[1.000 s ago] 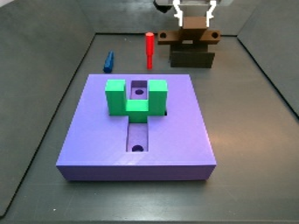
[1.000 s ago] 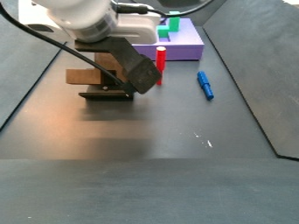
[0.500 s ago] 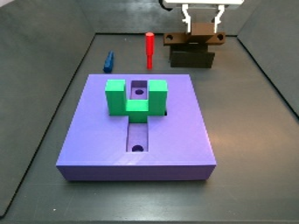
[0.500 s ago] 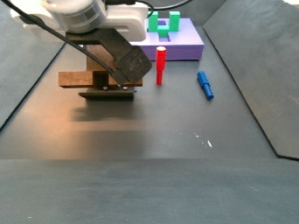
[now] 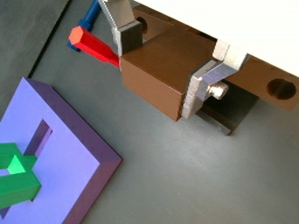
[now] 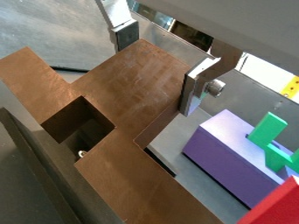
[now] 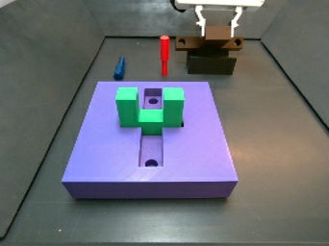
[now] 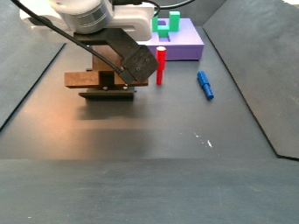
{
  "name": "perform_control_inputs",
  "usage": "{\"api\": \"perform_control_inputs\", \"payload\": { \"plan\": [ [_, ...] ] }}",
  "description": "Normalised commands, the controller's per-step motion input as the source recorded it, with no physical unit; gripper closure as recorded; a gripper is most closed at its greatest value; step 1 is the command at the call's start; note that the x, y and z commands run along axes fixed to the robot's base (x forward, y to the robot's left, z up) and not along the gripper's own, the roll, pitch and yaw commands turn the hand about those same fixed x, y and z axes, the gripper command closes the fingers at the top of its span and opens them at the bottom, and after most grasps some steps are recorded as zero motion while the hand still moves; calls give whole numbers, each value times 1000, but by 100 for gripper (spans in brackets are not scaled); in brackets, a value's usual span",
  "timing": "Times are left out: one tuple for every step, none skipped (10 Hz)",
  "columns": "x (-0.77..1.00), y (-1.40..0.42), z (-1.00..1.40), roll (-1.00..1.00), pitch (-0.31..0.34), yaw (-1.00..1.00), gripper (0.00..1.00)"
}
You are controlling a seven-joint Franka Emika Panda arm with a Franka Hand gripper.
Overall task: Pick up the brown object. Move up. Place the brown object on the fixture. Regrasp the brown object. Move to above the board. Insert the brown object.
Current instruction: Place the brown object on the fixture.
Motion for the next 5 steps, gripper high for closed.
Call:
{"api": "perform_control_inputs", "payload": {
  "plan": [
    [0,-74,-103,46,-57,0,100],
    [0,-94,-146,37,-80,0,100],
    [-9,-94,-203,46,-114,0,100],
    [-54,-60,-240,57,-131,0,100],
    [-80,-23,-240,60,-131,0,100]
  ]
}}
